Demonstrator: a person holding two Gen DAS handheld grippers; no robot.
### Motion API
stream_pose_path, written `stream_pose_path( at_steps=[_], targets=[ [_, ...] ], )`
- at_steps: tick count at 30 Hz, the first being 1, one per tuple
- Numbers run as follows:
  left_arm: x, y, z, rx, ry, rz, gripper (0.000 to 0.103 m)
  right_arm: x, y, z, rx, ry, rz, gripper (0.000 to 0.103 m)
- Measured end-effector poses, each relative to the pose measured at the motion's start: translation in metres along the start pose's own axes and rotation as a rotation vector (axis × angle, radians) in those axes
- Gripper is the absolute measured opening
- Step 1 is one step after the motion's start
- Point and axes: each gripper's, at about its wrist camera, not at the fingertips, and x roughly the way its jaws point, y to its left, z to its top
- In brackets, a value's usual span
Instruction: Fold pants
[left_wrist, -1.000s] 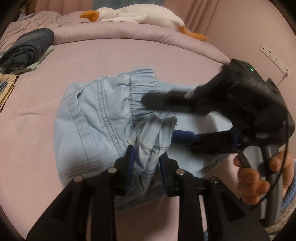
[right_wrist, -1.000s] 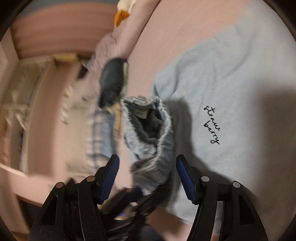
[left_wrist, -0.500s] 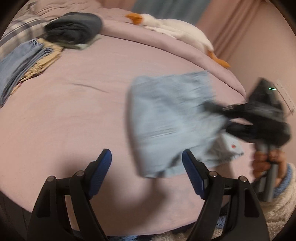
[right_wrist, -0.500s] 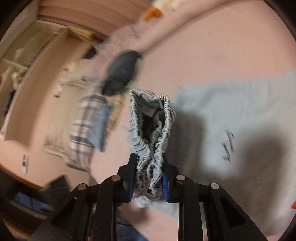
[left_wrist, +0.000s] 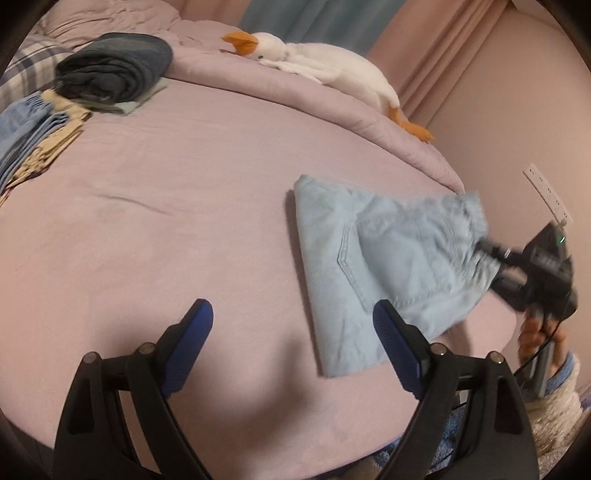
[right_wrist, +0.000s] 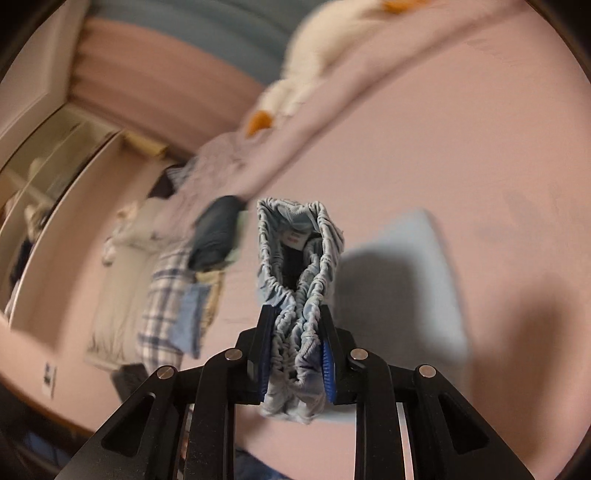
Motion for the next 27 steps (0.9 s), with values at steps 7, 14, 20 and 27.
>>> stream_pose_path(
  at_steps=[7,14,20,27],
  targets=[
    [0.05,-0.036,0.033,0.092,0.037,-0.014,0.086,0.033,-0.07,-0.011,0.159,0.029,-0.102,0.025],
    [0.083,-0.055,0.066,0.136,0.051,-0.015,0.068,-0.003,-0.034,-0.001,-0.068,-0.058,-0.325,0.056],
    [0.127,-0.085,0.079,0.24,0.159,-0.088,0.02,0.004,0.025,-0.009,-0.419,-0.09,-0.359,0.051],
    [0.196,-0.094,0.08,0.271,0.276,-0.021,0.015,0.062,0.009,-0.035,-0.525,0.113,-0.425,0.012]
  ],
)
